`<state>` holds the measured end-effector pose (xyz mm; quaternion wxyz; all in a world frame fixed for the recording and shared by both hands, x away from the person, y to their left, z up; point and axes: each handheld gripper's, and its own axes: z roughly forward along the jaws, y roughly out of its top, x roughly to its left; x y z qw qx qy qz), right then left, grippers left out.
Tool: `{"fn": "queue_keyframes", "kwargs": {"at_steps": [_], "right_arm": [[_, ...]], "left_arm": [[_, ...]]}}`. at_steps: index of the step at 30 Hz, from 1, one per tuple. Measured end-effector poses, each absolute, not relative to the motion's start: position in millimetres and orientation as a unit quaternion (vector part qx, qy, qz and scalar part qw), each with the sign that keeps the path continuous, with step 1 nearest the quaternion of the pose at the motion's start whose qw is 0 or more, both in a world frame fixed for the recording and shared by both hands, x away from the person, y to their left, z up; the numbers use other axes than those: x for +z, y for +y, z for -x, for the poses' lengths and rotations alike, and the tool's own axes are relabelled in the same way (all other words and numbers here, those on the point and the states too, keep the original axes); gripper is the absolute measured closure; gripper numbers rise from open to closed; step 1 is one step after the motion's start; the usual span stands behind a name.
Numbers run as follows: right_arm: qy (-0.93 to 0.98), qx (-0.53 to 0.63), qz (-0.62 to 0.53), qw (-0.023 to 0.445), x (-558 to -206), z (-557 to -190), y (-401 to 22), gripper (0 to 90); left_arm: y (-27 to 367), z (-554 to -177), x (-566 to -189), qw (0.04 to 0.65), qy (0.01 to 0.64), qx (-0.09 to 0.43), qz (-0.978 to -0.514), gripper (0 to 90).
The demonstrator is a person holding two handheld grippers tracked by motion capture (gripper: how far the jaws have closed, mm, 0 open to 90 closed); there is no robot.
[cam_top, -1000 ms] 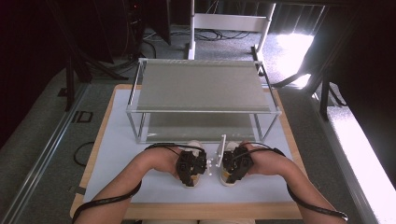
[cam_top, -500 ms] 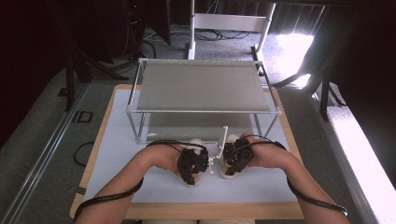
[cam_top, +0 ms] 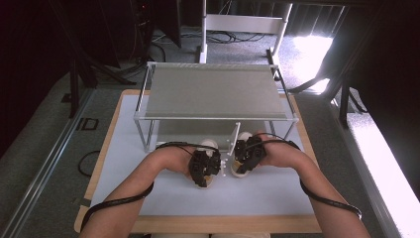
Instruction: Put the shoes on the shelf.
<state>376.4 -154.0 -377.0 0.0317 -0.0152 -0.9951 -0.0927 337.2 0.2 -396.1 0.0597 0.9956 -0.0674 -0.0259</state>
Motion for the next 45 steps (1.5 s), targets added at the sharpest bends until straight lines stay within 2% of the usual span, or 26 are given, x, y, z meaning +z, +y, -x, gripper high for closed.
{"fn": "queue_keyframes", "kwargs": {"at_steps": [8,9,16,26,29,31,32,33,34,36,37,38,41,42,45], "right_arm": [[-0.994,-0.102,0.018,0.034,-383.3,-390.9,-150.5,76.4],[-0.994,-0.102,0.019,0.034,-384.1,-392.8,-149.7,76.2],[-0.993,-0.111,0.016,0.026,-386.4,-406.9,-144.8,76.0],[-0.992,-0.127,0.010,0.008,-390.0,-422.4,-138.2,75.2],[-0.989,-0.145,0.013,-0.015,-390.9,-422.2,-139.2,71.5],[-0.987,-0.153,0.020,-0.040,-392.2,-421.8,-141.2,63.5],[-0.985,-0.160,0.023,-0.055,-392.6,-421.1,-142.5,65.2],[-0.984,-0.171,0.029,-0.051,-391.3,-419.9,-144.3,65.4],[-0.981,-0.182,0.038,-0.057,-389.3,-419.2,-146.2,61.0],[-0.979,-0.190,0.046,-0.061,-386.8,-418.3,-148.4,61.1],[-0.976,-0.203,0.054,-0.058,-381.0,-415.7,-154.2,60.3],[-0.974,-0.212,0.056,-0.058,-378.2,-415.1,-157.1,63.4],[-0.967,-0.238,0.070,-0.056,-372.5,-408.4,-166.6,62.9],[-0.964,-0.250,0.073,-0.056,-371.8,-405.6,-169.4,61.0],[-0.956,-0.268,0.101,-0.072,-371.9,-395.8,-175.8,61.0]], "left_arm": [[0.4,-349.9,-400.9,0.070,-0.063,-0.021,-0.995,77.3],[0.1,-352.4,-400.7,0.072,-0.080,-0.013,-0.994,77.3],[-3.6,-354.5,-404.2,0.088,-0.090,-0.017,-0.992,77.2],[-3.1,-371.9,-404.3,0.123,-0.096,0.016,-0.988,77.2],[-3.2,-375.4,-405.1,0.123,-0.103,0.026,-0.987,77.0],[-2.8,-378.8,-408.4,0.123,-0.086,0.027,-0.988,76.4],[-2.9,-379.8,-409.9,0.121,-0.084,0.038,-0.988,74.1],[-2.5,-380.6,-411.0,0.130,-0.071,0.046,-0.988,69.4],[-2.6,-382.1,-409.3,0.141,-0.065,0.047,-0.987,66.2],[-1.5,-380.8,-404.3,0.161,-0.042,0.067,-0.984,64.5],[-0.8,-380.3,-401.6,0.168,-0.034,0.070,-0.983,56.8],[-0.3,-378.6,-399.7,0.176,-0.023,0.073,-0.981,56.9],[1.8,-372.0,-395.4,0.190,0.004,0.089,-0.978,55.8],[2.8,-370.2,-394.4,0.192,0.013,0.094,-0.977,51.6],[8.1,-365.4,-391.1,0.209,0.046,0.099,-0.972,51.4]]}}
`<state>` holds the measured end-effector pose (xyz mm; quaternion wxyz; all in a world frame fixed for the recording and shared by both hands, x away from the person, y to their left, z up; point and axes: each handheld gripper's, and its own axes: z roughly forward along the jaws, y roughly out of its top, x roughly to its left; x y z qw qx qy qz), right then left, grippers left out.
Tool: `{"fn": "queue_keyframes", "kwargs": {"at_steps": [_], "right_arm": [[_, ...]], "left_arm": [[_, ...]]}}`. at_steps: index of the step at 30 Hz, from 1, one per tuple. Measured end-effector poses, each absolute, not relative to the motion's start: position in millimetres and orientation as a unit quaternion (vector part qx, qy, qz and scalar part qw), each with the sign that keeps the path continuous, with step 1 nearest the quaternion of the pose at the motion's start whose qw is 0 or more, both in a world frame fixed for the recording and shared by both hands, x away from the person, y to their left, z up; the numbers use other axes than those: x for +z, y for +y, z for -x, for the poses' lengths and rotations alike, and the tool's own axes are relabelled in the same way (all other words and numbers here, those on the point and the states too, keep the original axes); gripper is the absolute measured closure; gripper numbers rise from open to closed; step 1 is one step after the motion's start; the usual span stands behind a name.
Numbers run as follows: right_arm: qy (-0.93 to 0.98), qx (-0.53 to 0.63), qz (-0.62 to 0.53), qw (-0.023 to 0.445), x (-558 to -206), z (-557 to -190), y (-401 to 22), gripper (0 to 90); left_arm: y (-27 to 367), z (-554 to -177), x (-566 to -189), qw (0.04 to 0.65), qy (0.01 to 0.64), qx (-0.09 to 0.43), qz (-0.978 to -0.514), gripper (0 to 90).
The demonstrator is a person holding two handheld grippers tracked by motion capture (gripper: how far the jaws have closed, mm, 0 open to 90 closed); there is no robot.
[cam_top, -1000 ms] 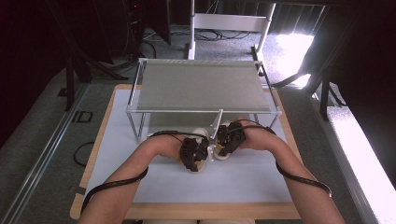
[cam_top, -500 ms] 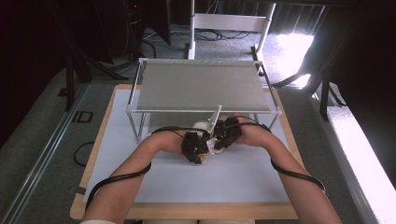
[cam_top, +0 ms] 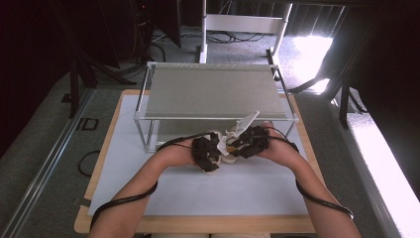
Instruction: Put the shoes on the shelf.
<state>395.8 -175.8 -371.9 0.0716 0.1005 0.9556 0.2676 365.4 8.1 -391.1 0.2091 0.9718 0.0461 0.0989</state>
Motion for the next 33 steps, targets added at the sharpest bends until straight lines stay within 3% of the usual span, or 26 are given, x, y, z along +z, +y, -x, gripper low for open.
{"fn": "queue_keyframes", "kwargs": {"at_steps": [11,23,33], "right_arm": [[0.937,0.308,-0.141,0.082,-390.0,-364.1,-185.0,64.3],[0.909,0.351,-0.208,0.088,-415.7,-351.0,-190.0,68.2],[0.867,0.399,-0.271,0.126,-424.2,-342.2,-189.7,71.9]], "left_arm": [[33.6,-342.1,-372.6,0.264,0.118,0.116,-0.950,49.2],[50.6,-308.3,-391.4,0.299,0.172,0.125,-0.930,49.5],[44.9,-291.6,-425.5,0.309,0.189,0.129,-0.923,61.3]]}}
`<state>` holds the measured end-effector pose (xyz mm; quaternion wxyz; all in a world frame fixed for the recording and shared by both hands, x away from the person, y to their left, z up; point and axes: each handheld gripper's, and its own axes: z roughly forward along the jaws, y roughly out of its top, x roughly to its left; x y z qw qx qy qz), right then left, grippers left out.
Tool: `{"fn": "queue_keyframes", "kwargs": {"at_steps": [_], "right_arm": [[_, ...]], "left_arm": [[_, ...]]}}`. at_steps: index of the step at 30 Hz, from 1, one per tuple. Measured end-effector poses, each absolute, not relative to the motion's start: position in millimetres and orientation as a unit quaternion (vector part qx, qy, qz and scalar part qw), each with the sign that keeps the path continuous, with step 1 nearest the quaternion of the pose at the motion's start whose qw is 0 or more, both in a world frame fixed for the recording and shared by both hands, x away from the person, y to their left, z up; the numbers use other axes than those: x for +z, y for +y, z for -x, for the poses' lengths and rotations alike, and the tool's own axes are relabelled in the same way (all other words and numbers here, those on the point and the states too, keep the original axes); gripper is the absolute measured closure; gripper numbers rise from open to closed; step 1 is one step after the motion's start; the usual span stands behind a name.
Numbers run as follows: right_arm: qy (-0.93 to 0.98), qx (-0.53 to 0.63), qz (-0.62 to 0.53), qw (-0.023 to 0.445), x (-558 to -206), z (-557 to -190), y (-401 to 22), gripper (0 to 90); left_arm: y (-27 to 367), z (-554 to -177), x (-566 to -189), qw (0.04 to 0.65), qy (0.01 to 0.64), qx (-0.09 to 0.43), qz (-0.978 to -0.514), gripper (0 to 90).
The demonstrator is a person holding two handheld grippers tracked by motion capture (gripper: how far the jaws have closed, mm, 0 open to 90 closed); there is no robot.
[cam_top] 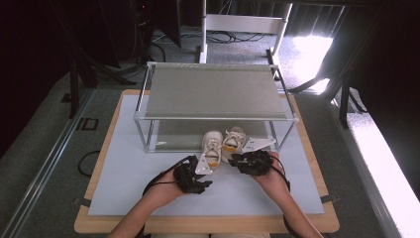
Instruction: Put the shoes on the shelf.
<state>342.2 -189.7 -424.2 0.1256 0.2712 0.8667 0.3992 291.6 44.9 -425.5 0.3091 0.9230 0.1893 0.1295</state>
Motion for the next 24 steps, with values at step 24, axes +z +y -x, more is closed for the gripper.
{"fn": "queue_keyframes", "kwargs": {"at_steps": [24], "right_arm": [[0.850,0.381,-0.338,0.139,-442.6,-351.0,-188.3,80.9]], "left_arm": [[22.6,-322.4,-431.9,0.346,0.217,0.167,-0.898,85.3]]}}
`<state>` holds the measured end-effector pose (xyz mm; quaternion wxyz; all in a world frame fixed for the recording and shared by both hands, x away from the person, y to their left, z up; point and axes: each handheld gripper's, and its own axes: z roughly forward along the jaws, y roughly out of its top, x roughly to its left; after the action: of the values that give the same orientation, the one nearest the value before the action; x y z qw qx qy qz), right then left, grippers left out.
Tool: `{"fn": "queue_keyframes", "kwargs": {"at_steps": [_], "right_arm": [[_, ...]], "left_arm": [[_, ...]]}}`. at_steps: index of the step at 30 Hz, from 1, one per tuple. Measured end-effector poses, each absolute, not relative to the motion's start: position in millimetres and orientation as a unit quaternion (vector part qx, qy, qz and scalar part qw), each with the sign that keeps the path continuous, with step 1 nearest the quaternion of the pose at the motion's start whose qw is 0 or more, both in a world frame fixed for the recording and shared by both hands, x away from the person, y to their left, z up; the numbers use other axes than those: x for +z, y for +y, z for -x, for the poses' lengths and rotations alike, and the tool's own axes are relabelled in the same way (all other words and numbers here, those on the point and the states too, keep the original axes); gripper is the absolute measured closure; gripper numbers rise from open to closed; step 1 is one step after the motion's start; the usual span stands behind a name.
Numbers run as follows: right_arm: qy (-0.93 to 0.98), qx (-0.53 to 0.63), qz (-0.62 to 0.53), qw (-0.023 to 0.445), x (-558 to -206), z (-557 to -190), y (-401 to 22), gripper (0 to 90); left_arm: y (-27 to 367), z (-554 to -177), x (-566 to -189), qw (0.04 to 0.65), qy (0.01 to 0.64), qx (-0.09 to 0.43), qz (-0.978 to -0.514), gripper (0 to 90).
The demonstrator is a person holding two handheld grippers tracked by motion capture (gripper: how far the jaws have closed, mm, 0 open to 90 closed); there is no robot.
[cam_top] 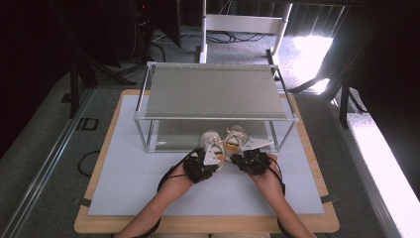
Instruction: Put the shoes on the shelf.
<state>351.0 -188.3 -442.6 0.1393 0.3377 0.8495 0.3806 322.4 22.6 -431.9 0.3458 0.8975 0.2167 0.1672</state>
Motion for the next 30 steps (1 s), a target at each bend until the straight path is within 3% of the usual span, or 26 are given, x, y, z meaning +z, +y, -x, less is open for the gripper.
{"fn": "queue_keyframes", "kwargs": {"at_steps": [14,17,30], "right_arm": [[0.836,0.383,-0.367,0.142,-444.5,-359.6,-190.1,79.5],[0.835,0.384,-0.368,0.140,-444.8,-360.1,-190.0,79.6],[0.832,0.383,-0.376,0.143,-445.4,-370.9,-188.6,75.3]], "left_arm": [[14.6,-345.1,-431.2,0.346,0.227,0.171,-0.894,85.2],[13.3,-351.0,-432.6,0.326,0.223,0.198,-0.897,85.1],[11.7,-370.5,-433.3,0.331,0.228,0.184,-0.897,85.0]]}}
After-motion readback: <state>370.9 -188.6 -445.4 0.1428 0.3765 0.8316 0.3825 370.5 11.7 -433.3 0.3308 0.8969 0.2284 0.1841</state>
